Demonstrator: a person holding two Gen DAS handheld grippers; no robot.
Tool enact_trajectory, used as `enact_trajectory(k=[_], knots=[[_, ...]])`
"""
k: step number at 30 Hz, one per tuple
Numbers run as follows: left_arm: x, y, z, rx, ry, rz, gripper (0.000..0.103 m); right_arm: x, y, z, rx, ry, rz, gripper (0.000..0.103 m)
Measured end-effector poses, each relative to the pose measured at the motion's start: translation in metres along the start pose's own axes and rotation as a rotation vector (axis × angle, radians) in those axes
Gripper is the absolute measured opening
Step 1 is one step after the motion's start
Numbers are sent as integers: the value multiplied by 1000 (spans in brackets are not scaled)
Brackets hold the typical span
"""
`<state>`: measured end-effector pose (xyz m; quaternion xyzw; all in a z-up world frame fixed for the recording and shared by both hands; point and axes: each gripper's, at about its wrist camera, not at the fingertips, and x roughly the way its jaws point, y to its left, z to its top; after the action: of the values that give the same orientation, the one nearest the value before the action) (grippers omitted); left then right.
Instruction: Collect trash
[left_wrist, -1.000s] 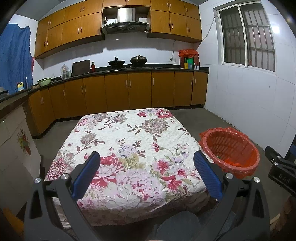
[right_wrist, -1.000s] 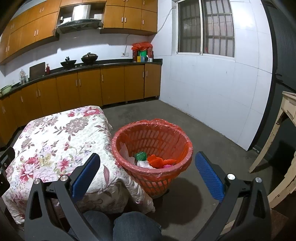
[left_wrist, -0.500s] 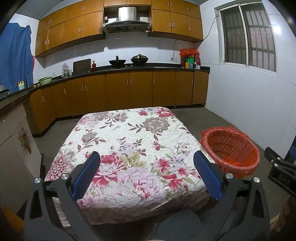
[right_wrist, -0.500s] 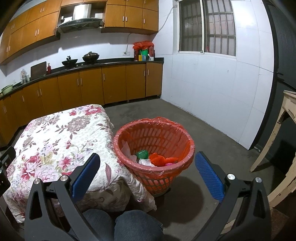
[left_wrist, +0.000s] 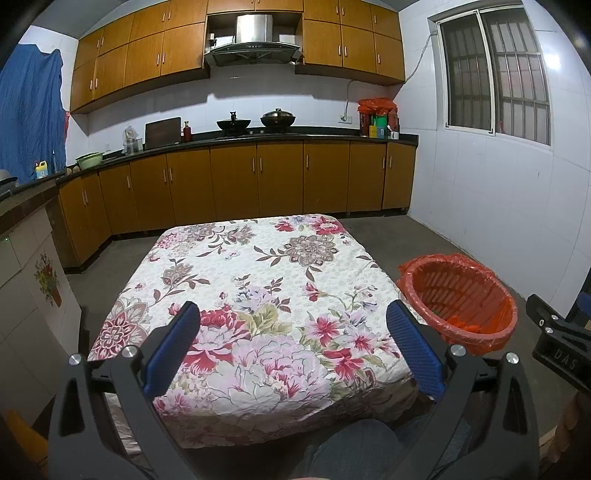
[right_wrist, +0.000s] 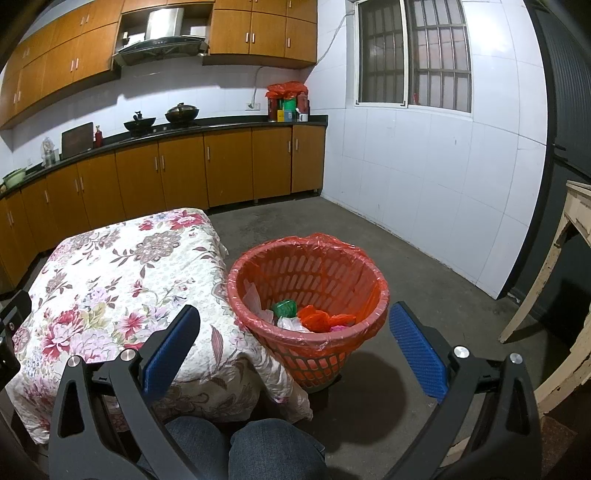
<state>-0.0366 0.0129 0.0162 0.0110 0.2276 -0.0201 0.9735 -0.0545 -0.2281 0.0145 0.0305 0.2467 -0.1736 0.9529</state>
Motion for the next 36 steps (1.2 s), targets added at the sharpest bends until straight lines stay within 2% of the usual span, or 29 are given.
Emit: enact_trajectory(k=[36], knots=[[1,-3,-1,-1,5,-3,99,1,-2,0,1,2,1,101]])
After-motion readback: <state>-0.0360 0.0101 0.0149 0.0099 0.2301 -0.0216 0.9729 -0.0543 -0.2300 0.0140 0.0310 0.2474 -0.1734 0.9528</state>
